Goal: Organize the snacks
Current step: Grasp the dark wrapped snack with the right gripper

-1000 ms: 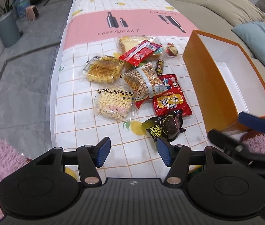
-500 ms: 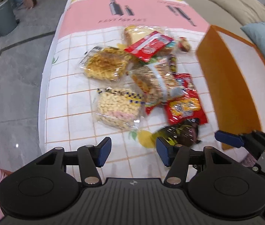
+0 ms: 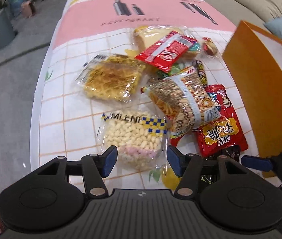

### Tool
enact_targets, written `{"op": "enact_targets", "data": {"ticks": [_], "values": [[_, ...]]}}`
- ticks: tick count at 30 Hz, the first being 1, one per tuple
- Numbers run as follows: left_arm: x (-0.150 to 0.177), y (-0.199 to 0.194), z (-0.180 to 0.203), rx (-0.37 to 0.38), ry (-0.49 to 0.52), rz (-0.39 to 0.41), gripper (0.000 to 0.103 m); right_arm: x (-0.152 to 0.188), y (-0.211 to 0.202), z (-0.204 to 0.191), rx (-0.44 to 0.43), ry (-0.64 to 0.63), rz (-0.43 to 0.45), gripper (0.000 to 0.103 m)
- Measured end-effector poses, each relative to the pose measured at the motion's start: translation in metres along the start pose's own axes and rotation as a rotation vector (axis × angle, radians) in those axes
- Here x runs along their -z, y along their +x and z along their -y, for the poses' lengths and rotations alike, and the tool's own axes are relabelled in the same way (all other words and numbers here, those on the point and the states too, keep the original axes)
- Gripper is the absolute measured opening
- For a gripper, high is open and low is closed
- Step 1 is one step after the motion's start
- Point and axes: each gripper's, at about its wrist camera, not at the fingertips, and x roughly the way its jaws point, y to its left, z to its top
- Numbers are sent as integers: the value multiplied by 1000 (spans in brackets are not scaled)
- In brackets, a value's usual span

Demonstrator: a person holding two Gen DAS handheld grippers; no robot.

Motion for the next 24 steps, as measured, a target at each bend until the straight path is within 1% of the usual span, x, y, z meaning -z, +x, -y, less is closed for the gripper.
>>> {"op": "enact_targets", "data": {"ticks": [2,4,6,8,10,12,14,16,17,19,20,21,23,24], "values": [[0,4,8,-3,45,-2,67,-1,3,0,-9,3,-5,84],[0,12,16,-27,93,-15,68,-1,6,2,-22,5,-7,84],[0,16,26,-67,155,-6,72,0,8,3,-37,6,-11,84],[2,19,34,-89,202,0,81,1,11,5,-48,15,-19,84],[3,24,41,-117,251,-2,85,2,14,8,-58,30,-29,84],[5,29,47,-144,292,1,89,3,14,10,-62,31,-19,82],[6,31,50,-154,314,6,92,3,14,11,-65,23,-8,78],[5,35,52,-171,342,9,92,4,14,11,-59,1,1,70],[6,36,53,-179,353,12,93,4,14,10,-56,-13,6,69],[5,37,51,-183,357,13,91,6,12,10,-59,-16,13,63],[4,37,51,-187,360,13,86,6,11,11,-61,-13,15,62],[5,36,51,-187,366,13,83,6,10,12,-63,-10,16,61],[6,35,53,-217,379,24,70,6,10,15,-64,1,18,59],[7,35,54,-226,383,25,69,7,9,17,-64,6,17,59]]}}
